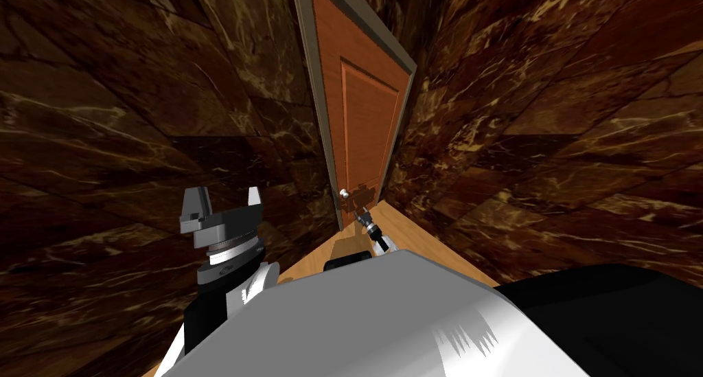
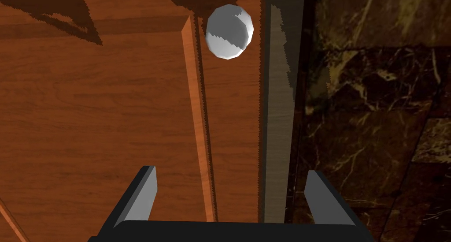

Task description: Pull the door open

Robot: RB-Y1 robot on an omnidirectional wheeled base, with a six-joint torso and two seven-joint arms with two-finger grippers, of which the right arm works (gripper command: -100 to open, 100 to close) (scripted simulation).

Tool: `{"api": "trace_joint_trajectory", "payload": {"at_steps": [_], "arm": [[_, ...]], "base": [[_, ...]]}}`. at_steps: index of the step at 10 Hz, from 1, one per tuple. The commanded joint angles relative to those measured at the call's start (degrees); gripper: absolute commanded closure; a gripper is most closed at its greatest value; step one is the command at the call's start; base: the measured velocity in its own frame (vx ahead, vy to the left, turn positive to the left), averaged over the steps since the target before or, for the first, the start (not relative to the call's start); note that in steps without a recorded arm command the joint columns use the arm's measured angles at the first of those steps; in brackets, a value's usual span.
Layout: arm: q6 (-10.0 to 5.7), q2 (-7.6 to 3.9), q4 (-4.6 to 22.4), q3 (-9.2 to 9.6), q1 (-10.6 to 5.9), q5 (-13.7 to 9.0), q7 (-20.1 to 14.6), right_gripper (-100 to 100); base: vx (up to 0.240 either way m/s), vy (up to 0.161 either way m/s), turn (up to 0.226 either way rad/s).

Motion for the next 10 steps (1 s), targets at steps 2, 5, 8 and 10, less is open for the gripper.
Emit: {"api": "trace_joint_trajectory", "payload": {"at_steps": [2,5,8,10], "arm": [[-0.58,0.51,2.64,0.16,-0.88,0.95,1.99,-100],[-1.20,1.44,5.93,0.36,-2.06,2.13,4.41,-100],[-1.75,2.44,8.88,0.53,-3.13,3.19,6.58,-100],[-2.00,2.96,10.16,0.61,-3.59,3.65,7.52,-100]], "base": [[0.104,-0.022,0.008],[0.095,-0.012,0.005],[0.126,-0.037,0.005],[0.101,-0.022,-0.002]]}}
